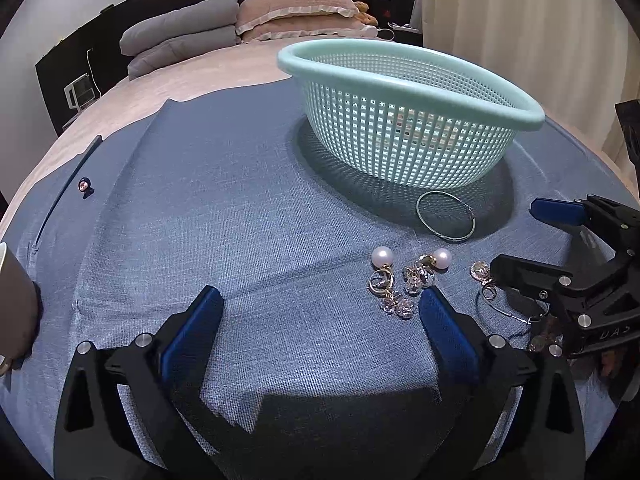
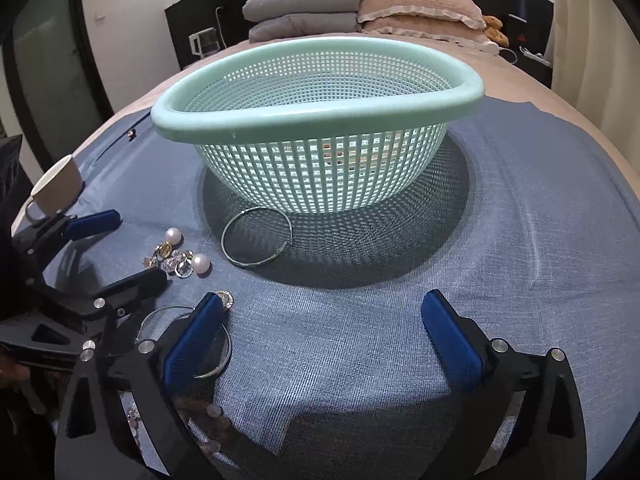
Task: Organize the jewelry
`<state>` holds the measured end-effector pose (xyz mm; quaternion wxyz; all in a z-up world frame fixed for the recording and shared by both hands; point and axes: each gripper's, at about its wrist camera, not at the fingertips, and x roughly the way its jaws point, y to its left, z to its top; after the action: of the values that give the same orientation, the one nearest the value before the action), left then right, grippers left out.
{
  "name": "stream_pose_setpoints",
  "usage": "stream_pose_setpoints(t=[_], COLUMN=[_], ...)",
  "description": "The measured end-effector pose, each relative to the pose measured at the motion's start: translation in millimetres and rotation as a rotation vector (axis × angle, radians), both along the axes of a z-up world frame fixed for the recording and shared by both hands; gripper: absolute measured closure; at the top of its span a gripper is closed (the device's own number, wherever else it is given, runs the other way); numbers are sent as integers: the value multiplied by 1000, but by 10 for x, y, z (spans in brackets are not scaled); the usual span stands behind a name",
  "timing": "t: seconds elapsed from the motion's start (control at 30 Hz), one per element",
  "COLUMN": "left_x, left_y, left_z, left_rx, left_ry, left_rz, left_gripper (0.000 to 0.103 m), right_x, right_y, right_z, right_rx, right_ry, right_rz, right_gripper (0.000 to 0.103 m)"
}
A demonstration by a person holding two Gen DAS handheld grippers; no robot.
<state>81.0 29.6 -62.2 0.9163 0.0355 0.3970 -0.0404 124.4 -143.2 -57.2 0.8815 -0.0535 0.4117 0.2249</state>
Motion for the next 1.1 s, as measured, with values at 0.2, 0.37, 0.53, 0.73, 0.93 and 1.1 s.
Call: stream_pose_setpoints(t=[0.2, 0.37, 0.53, 0.73, 0.93, 1.1], left_x=[-44, -122, -178, -186, -218, -232], left_y=[6, -49, -155, -98, -1, -6], left_z=[27, 51, 70, 97, 149, 199], left_rx=[-5, -6, -6, -50, -112, -101], left_ry=[-10, -25, -30, -27, 7, 17], left_rz=[1, -43, -96, -80, -93, -98], left_gripper=[6, 19, 46, 96, 101, 101], right_x=[-141, -327, -373, -434, -479, -501], right_y=[-175, -96, 97, 165, -3, -123], right_z=[172, 151, 143, 151, 298, 442], right_rx=[85, 64, -19, -38, -2, 13], right_ry=[-60, -32, -38, -25, -12, -41], right_rz=[-27, 40, 93, 138, 119, 95], right_gripper=[9, 33, 66, 100, 101, 101])
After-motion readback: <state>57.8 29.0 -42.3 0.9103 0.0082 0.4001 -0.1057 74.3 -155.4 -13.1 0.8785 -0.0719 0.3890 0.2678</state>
